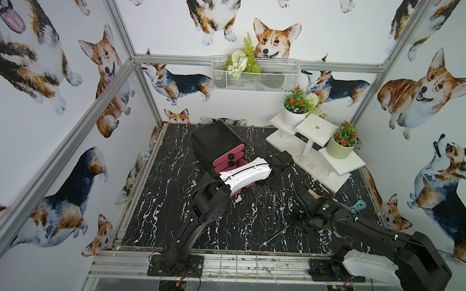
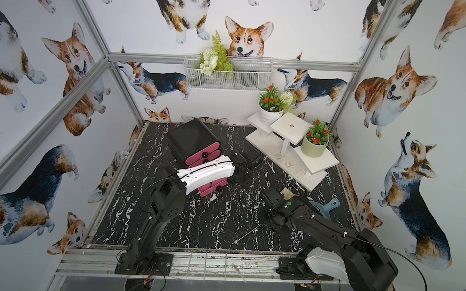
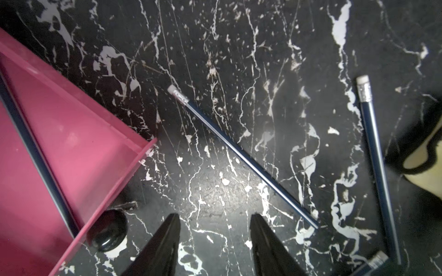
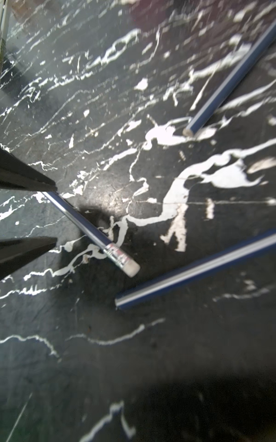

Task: Please place the pencils in the drawer according to their color
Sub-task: Pick up the pencil from the center of the board.

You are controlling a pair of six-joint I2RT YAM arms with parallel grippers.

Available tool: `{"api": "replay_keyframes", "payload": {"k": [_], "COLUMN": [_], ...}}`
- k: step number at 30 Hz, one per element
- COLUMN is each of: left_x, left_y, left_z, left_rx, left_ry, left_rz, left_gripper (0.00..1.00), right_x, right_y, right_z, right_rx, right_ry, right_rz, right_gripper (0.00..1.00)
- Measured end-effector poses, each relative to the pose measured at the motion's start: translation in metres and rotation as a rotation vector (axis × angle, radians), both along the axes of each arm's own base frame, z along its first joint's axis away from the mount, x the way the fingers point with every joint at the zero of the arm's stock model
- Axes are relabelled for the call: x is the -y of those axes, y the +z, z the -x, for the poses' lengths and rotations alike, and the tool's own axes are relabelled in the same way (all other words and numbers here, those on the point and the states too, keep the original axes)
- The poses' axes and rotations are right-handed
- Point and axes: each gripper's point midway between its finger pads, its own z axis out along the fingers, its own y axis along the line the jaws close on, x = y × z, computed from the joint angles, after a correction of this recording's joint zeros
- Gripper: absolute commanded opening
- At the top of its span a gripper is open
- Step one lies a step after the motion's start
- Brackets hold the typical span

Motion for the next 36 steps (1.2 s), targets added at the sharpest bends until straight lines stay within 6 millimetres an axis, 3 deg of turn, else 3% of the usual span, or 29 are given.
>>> {"api": "replay_keyframes", "payload": {"k": [12, 26, 36], "left_x": [0.009, 0.012, 0.010], "left_y": [-0.020, -0.052, -0.056], "left_z": [-0.012, -0.017, -0.018], "left_rx": [-0.057, -0.145, -0.189], "left_ry": [0.146, 0.252, 0.268], "left_rz": [0.010, 0.015, 0.014], "left_gripper": [0.60, 0.54, 0.22], "right_x": [0.007, 0.012, 0.016], "right_y": [0.026, 0.038, 0.037], "right_z": [-0.005, -0.006, -0.004], "right_rx": [0.102, 0.149, 0.151], "right_ry": [-0.007, 0.002, -0.002], "right_rz": [-0.025, -0.026, -0.018], "right_gripper": [0.38, 0.38, 0.39]}}
